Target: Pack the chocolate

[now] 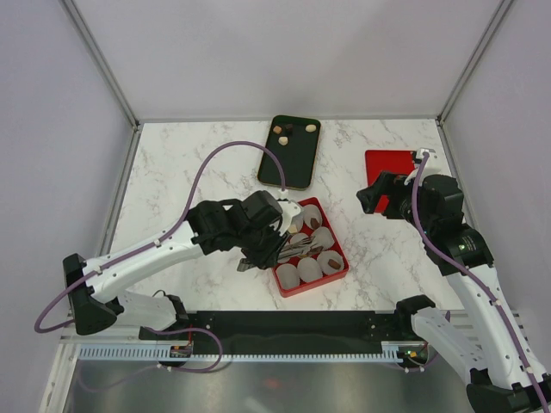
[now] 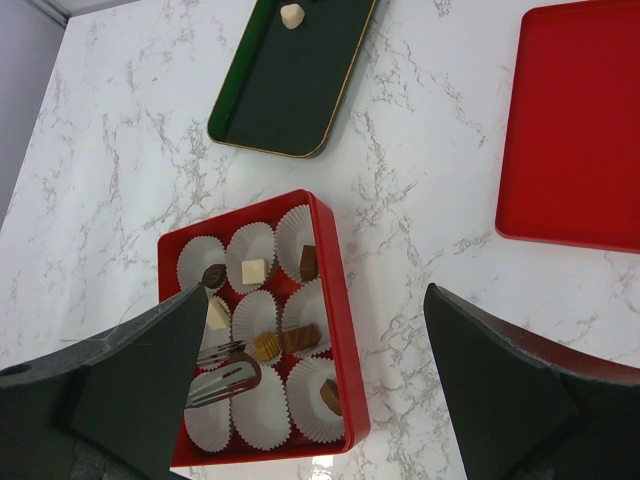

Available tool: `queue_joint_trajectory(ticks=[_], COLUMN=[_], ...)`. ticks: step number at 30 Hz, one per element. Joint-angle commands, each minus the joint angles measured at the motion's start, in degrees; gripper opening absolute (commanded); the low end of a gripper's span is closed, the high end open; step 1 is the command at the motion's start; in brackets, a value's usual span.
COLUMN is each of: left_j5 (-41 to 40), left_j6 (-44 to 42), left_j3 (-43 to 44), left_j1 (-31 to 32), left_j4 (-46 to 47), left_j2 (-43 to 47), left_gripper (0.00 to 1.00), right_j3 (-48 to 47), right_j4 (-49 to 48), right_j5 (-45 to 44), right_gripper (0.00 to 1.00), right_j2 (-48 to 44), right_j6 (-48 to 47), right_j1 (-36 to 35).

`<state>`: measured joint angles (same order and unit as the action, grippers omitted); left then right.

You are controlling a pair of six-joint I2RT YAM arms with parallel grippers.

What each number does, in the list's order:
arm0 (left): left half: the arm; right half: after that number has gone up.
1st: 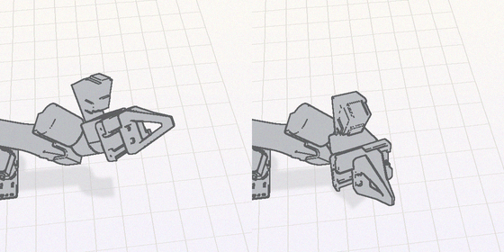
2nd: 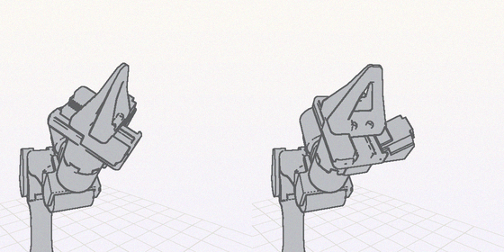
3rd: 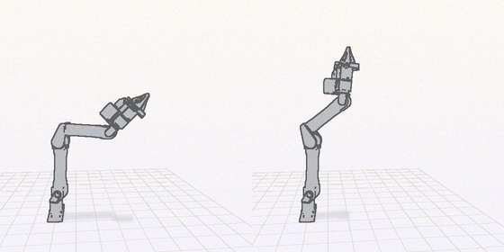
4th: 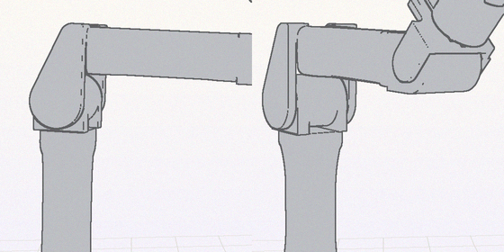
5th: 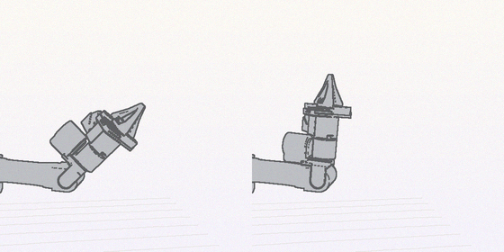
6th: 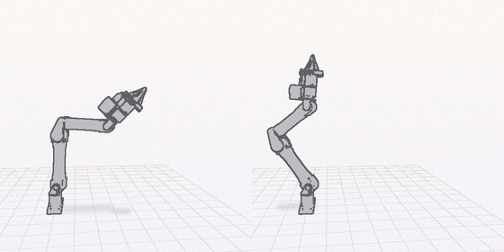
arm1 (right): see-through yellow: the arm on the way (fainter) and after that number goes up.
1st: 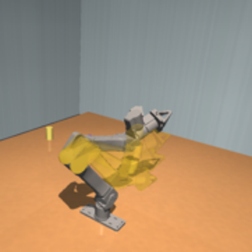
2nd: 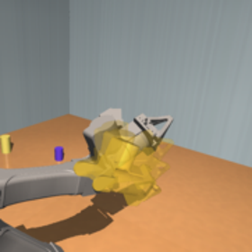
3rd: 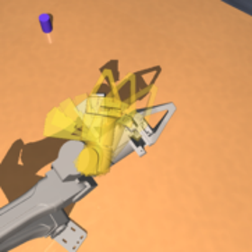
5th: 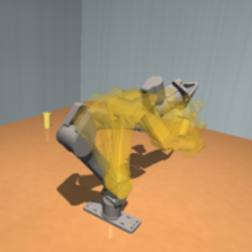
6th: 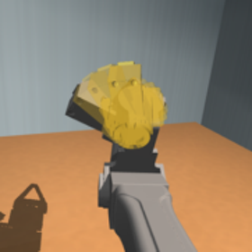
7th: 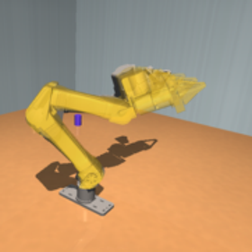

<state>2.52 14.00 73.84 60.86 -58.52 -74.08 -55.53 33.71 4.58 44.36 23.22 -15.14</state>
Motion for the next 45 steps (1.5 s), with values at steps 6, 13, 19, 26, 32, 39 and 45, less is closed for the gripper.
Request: queue_joint_trajectory(ticks=[6, 13, 19, 26, 32, 39, 45], left_j5=[1.4, 2.7, 4.2, 4.7, 4.8, 3.8, 3.3], left_j6=[1.7, 1.9, 1.6, 1.2, 1.2, 1.0, 0.9], left_j3=[-0.5, -1.9, -2.2, -2.0, -1.9, -1.1, 1.6], left_j1=[0.4, 0.4, 0.4, 0.7, 0.7, 0.7, 0.7], left_j4=[0.4, -2.7, -2.6, -2.4, -2.3, -2.0, -2.0], left_j2=[2.4, 1.4, 1.0, 0.3, 0.2, -0.4, -1.1], left_gripper=[0.37, 0.38, 0.38, 0.41, 0.46, 0.46, 0.46], right_j3=[-0.1, -0.2, -0.1, -0.1, -0.1, -0.1, -0.3], right_j4=[-0.2, -0.1, -0.1, -0.3, -0.3, -0.4, -0.3], right_j5=[-1.1, -1.2, -1.3, -1.4, -1.6, -1.6, -1.6], right_gripper=[0.98, 0.98, 0.98, 0.98, 0.98, 0.98, 0.98], right_j2=[-0.2, -0.4, -0.2, -0.1, -0.1, -0.2, -0.5], right_j6=[-0.4, -0.4, -0.6, -0.5, -0.6, -0.6, -0.6], right_j1=[0.1, 0.1, 0.1, 0.1, 0.1, 0.1, 0.1])
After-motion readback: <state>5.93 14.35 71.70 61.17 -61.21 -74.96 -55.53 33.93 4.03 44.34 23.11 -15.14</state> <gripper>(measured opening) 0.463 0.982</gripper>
